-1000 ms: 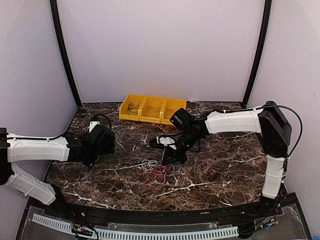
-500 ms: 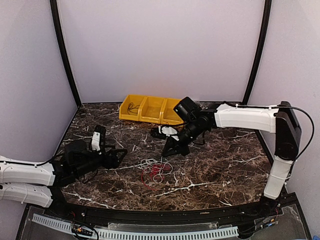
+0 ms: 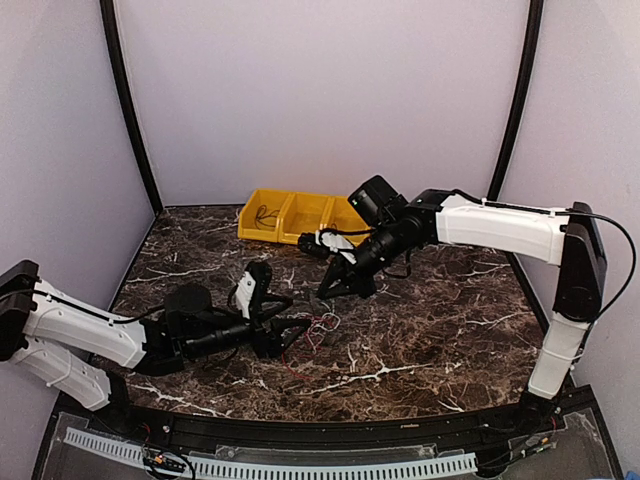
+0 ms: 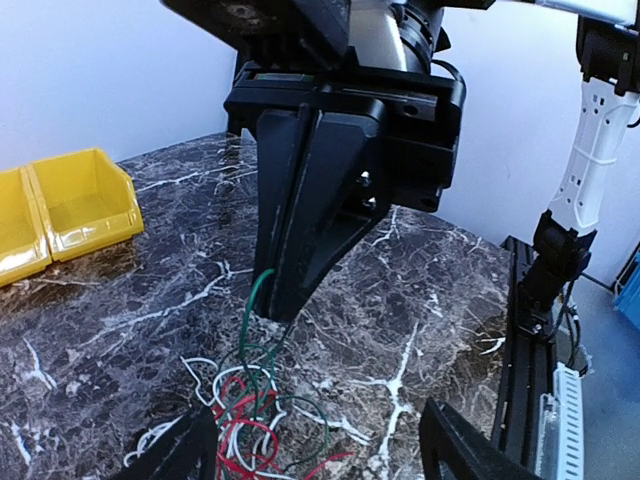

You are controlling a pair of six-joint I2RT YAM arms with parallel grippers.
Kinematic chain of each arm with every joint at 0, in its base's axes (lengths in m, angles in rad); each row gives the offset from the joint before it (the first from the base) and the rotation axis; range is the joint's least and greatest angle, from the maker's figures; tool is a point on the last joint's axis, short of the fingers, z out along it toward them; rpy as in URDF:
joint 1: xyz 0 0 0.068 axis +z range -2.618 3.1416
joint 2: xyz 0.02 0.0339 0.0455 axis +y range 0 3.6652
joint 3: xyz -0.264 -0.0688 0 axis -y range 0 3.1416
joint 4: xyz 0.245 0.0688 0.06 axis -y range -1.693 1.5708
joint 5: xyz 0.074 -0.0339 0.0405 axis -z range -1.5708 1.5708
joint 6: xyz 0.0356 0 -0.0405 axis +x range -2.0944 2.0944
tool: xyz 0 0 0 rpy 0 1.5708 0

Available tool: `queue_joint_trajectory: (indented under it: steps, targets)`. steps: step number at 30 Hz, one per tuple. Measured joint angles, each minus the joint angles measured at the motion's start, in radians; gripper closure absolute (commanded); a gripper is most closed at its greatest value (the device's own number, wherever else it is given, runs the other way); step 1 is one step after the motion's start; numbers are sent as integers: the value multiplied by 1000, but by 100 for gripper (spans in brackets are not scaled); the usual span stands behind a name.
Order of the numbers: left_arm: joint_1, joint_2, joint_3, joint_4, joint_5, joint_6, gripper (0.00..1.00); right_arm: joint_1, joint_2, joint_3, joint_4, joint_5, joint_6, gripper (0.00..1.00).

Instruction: Untangle the cables

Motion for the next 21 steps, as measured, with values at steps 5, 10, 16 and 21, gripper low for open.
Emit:
queue_joint_trajectory:
  steps: [5,10,16,21]
  targets:
    - [-8,73,45,12,-99,8,34,0,0,3,-2,-3,18,100]
    - [-8,156,79,49,-170,6,36,0,0,14,-20,-8,27,100]
    - [-8,280,124,103,-287,-18,39,0,0,36,-39,-28,38,100]
    - [-8,406,180,162,-383,-34,45,0,0,107,-100,-67,27,100]
